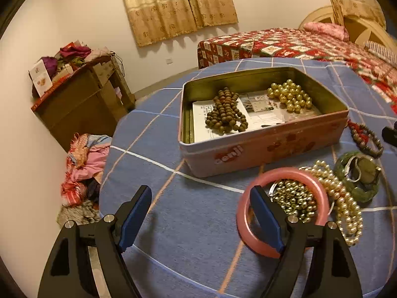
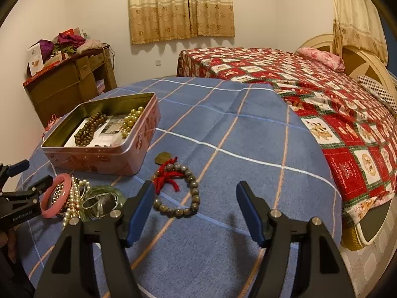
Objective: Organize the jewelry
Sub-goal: 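Move the left tool to the pink bangle and grasp it, then lift the pink bangle with the left tool while the right tool grasps the dark bead bracelet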
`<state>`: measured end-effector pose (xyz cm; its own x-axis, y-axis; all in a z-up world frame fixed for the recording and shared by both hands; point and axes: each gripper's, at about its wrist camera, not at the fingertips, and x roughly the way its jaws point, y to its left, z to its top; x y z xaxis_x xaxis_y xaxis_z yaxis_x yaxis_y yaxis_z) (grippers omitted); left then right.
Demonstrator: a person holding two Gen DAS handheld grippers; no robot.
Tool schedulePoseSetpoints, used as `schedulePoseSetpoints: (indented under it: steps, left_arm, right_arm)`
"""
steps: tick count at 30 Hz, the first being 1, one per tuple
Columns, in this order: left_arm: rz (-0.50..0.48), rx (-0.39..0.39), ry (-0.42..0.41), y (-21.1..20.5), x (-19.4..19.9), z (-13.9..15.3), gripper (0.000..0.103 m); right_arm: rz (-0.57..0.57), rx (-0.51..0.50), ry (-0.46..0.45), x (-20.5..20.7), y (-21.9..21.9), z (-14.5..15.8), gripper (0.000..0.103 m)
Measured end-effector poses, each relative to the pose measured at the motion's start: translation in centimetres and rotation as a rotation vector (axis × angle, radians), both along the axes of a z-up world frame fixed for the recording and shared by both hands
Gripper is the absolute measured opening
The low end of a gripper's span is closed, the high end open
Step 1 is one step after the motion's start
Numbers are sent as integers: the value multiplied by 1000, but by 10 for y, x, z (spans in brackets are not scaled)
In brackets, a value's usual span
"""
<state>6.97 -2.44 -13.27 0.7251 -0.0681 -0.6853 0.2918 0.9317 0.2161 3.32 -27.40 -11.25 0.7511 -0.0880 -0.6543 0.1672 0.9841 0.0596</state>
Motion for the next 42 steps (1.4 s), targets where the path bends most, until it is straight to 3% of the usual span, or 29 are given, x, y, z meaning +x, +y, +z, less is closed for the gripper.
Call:
schedulePoseSetpoints:
  steps: [2,6,8,12,13,14,15,16,29,31,33,38,41,42]
  left_arm:
    - [-18,-12,4,-1,-2,1,82]
    - [-50,51,14,-11,-4,-4,79]
    - [-57,55,42,-12,-1,-8,66]
    - [-87,35,54,-12,1,-10,55]
    - [-108,34,52,-14,-1,-10,44]
    - [-132,31,52,-15,-2,-11,24]
    - [-150,24,57,-16,-4,-12,13]
    - [-156,28,54,-17,-5,-12,10]
    - [-104,-97,17,4,-8,3,8]
    - [-100,-98,5,4,-8,6,8]
    - [-98,-94,2,4,-7,6,8]
    - [-96,-104,18,6,-6,2,8]
    - [-96,-111,14,7,-8,5,8]
    - [-96,-114,10,7,-8,6,8]
  right_arm:
    - [-2,6,-2,0,-1,0,72]
    - [-6,16,1,0,-2,-1,72]
    - [-6,18,1,-1,-2,-1,72]
    - [-6,24,5,-1,-3,-2,73]
    - [-6,25,7,0,-4,-2,73]
    - [-5,25,8,0,-4,-2,72]
    - [-4,26,9,0,-4,-2,73]
    - [-5,25,9,0,-3,-2,73]
    - [-11,68,24,3,-9,-5,70]
    - [-8,78,58,8,-11,-8,62]
    - [0,78,93,14,-10,-11,48]
    - [23,47,172,27,-6,-18,41]
    - [33,9,179,27,-4,-18,12]
    - [41,24,173,25,-4,-19,12]
